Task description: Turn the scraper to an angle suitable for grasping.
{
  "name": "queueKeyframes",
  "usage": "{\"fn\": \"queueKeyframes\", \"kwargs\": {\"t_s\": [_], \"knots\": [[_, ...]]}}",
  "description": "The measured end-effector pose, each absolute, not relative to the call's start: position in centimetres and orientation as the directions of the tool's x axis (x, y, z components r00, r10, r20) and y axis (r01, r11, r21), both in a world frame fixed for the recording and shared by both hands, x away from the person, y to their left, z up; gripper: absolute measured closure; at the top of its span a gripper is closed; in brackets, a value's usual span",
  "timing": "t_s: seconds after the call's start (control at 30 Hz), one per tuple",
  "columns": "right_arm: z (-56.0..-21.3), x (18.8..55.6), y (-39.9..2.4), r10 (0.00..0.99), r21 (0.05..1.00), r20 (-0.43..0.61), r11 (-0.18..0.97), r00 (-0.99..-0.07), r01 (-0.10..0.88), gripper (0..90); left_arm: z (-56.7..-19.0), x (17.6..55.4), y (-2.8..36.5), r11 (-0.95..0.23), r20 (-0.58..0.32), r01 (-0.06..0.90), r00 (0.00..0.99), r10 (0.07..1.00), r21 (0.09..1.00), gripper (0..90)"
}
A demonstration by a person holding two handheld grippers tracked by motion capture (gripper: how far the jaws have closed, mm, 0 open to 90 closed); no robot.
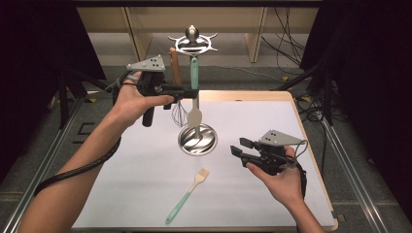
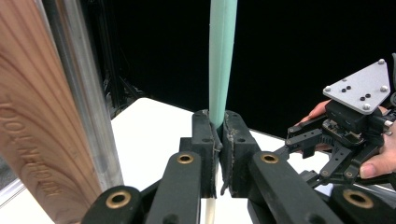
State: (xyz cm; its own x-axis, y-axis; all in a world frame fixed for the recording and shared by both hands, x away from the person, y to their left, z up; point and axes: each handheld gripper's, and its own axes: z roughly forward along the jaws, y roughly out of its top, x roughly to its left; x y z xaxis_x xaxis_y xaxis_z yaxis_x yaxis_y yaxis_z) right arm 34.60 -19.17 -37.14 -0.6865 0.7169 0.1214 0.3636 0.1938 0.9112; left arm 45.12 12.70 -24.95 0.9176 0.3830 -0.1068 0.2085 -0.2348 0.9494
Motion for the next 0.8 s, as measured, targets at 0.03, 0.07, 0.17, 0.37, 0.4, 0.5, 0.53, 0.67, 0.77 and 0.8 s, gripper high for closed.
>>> {"fn": "queueKeyframes", "kwargs": {"t_s": [0.03, 0.07, 0.17, 0.37, 0.4, 0.5, 0.53, 0.67, 0.77, 0.8], "knots": [[-37.19, 34.63, -19.1, 0.719, 0.915, 0.123, 0.185, -0.684, 0.359, 54.5, -24.94, 45.15, 12.69, -0.233, -0.11, 0.211, 0.917, 0.384, 0.949, 84.4], [-37.19, 34.62, -19.1, 0.719, 0.915, 0.124, 0.184, -0.684, 0.359, 54.5, -24.95, 45.17, 12.68, -0.231, -0.112, 0.213, 0.916, 0.385, 0.949, 84.4], [-37.21, 34.62, -19.12, 0.718, 0.915, 0.123, 0.185, -0.685, 0.359, 54.5, -24.96, 45.32, 12.68, -0.234, -0.111, 0.212, 0.917, 0.383, 0.949, 84.4], [-37.26, 34.84, -19.28, 0.708, 0.917, 0.107, 0.201, -0.698, 0.344, 54.5, -24.97, 45.62, 12.77, -0.234, -0.114, 0.219, 0.912, 0.394, 0.947, 84.4], [-37.22, 34.75, -19.25, 0.707, 0.91, 0.124, 0.199, -0.696, 0.364, 54.5, -24.98, 45.67, 12.79, -0.235, -0.114, 0.22, 0.912, 0.394, 0.947, 84.3], [-37.19, 34.74, -19.31, 0.711, 0.909, 0.114, 0.207, -0.694, 0.362, 54.5, -25.05, 45.8, 12.76, -0.232, -0.121, 0.227, 0.91, 0.397, 0.946, 84.3], [-37.16, 34.69, -19.35, 0.715, 0.906, 0.112, 0.211, -0.69, 0.366, 54.5, -25.05, 45.84, 12.79, -0.234, -0.122, 0.23, 0.907, 0.403, 0.945, 84.3], [-37.22, 34.68, -19.31, 0.713, 0.907, 0.125, 0.2, -0.69, 0.371, 54.5, -25.14, 46.02, 12.79, -0.225, -0.127, 0.233, 0.906, 0.404, 0.946, 84.2], [-37.23, 34.68, -19.39, 0.716, 0.908, 0.119, 0.202, -0.688, 0.366, 54.5, -25.28, 46.03, 12.73, -0.214, -0.136, 0.24, 0.902, 0.409, 0.947, 84.1], [-37.24, 34.63, -19.4, 0.718, 0.906, 0.126, 0.198, -0.685, 0.374, 54.4, -25.32, 46.02, 12.71, -0.212, -0.138, 0.241, 0.902, 0.409, 0.947, 84.0]]}}
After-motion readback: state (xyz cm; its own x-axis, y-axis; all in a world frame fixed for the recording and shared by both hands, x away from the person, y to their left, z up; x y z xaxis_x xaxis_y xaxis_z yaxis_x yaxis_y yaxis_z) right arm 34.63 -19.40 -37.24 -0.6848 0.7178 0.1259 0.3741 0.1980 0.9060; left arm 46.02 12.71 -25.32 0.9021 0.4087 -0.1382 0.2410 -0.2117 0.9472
